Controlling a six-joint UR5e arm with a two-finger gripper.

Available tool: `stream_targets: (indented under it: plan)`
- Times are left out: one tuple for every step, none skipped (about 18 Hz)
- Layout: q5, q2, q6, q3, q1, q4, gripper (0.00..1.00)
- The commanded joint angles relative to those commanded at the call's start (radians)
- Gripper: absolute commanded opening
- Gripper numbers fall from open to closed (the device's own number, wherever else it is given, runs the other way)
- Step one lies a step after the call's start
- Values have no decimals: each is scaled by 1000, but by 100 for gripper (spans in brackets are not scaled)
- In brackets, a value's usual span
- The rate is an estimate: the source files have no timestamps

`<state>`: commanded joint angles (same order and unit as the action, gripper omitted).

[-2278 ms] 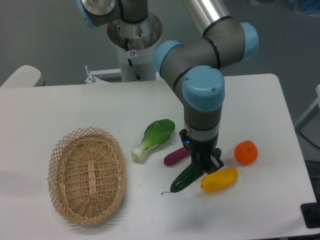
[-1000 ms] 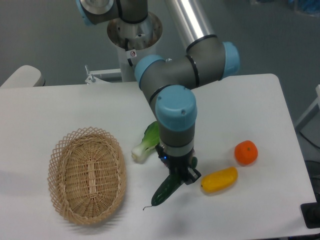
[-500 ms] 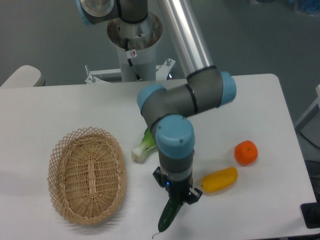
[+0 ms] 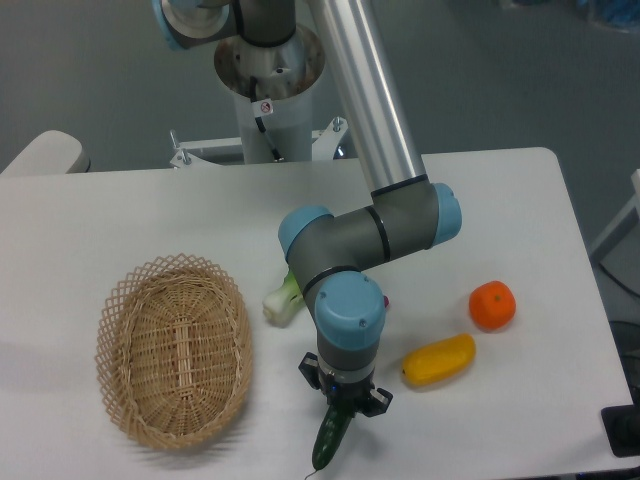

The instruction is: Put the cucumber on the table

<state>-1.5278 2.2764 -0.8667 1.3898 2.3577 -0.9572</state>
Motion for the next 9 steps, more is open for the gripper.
stream_targets:
  plan:
    - [-2, 0, 0, 2, -2, 0, 34]
    - [-2, 0, 0, 2, -3, 0, 34]
    - [-2, 0, 0, 2, -3, 0, 34]
    - [-2, 0, 0, 2, -3, 0, 35]
    - [-2, 0, -2, 2, -3, 0, 44]
    - [-3, -2, -8, 0, -3, 2, 66]
    - [-3, -2, -17, 0, -3, 9, 95]
    - [-3, -5, -18, -1, -3, 8, 100]
    - [-3, -9, -12, -3, -3, 11, 100]
